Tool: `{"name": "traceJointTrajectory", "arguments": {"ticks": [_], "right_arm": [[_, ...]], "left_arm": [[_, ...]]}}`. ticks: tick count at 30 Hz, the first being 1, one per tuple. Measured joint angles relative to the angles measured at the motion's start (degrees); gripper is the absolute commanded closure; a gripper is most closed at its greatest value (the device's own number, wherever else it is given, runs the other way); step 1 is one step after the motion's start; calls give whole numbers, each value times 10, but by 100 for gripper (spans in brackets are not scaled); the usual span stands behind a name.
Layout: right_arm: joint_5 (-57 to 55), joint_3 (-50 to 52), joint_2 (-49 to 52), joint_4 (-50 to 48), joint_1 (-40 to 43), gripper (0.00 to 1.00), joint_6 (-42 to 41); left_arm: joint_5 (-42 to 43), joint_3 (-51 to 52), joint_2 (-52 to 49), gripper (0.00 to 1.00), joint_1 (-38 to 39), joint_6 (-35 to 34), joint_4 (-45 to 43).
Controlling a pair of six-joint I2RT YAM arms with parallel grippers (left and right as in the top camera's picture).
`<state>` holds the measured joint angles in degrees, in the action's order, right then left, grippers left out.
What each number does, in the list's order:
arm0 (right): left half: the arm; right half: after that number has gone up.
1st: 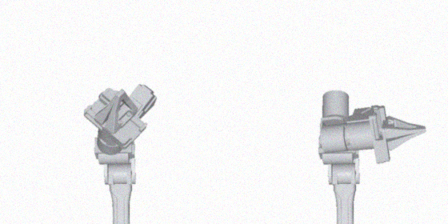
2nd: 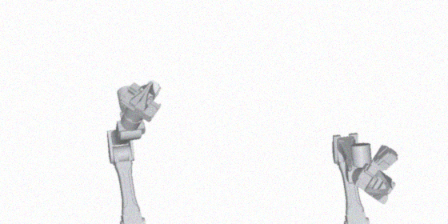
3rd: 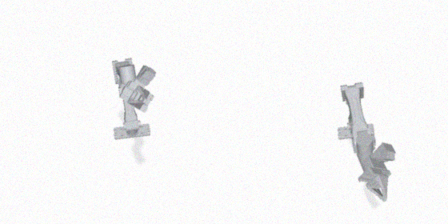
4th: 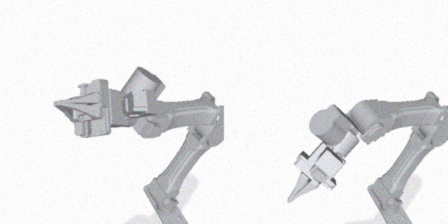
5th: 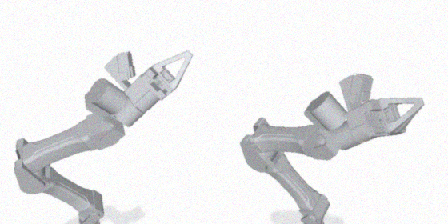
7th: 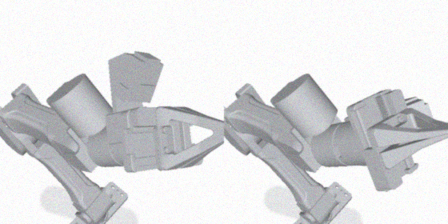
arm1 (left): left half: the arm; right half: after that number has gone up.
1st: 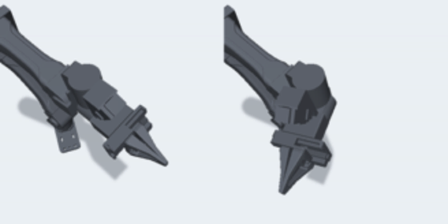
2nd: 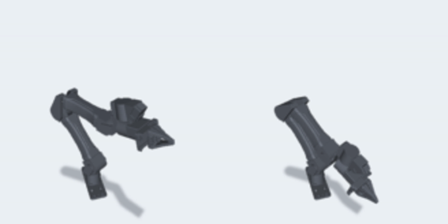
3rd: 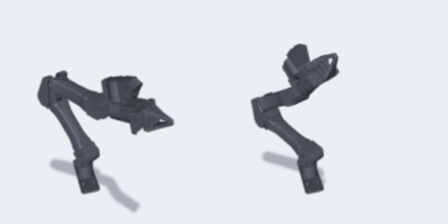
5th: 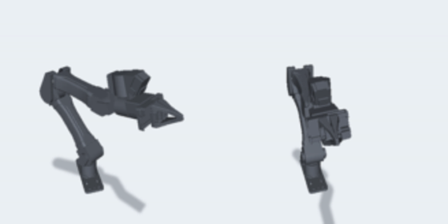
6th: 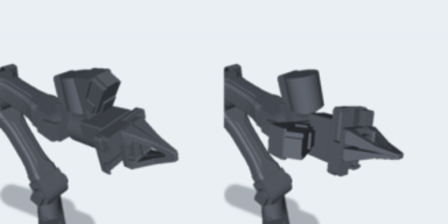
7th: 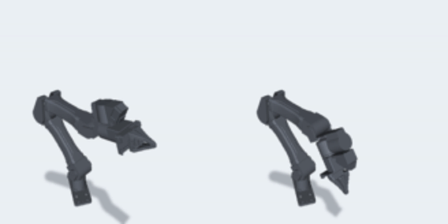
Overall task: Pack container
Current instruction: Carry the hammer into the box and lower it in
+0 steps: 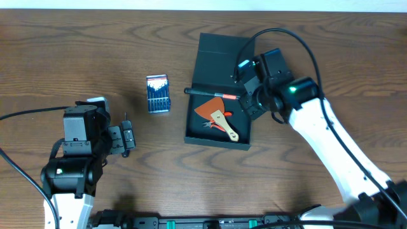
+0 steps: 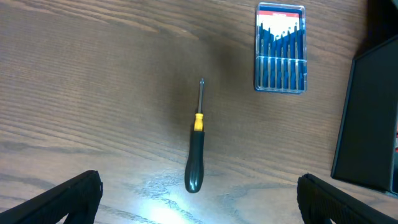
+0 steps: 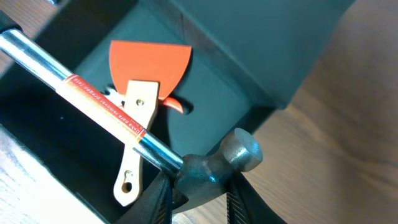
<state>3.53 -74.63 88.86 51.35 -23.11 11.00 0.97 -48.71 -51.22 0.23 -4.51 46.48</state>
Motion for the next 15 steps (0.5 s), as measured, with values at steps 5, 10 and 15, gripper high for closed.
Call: {"name": "traceJointTrajectory", "arguments": {"ticks": [5, 10, 15], "right_arm": [[0, 0, 56, 1, 0, 99, -3], [0, 0, 100, 1, 0, 99, -6], [-1, 0, 128, 1, 0, 99, -7]], "left_arm": [[0, 0, 0, 2, 0, 0, 0], [0, 0, 0, 1, 0, 0, 0], [0, 0, 0, 1, 0, 0, 0]]}}
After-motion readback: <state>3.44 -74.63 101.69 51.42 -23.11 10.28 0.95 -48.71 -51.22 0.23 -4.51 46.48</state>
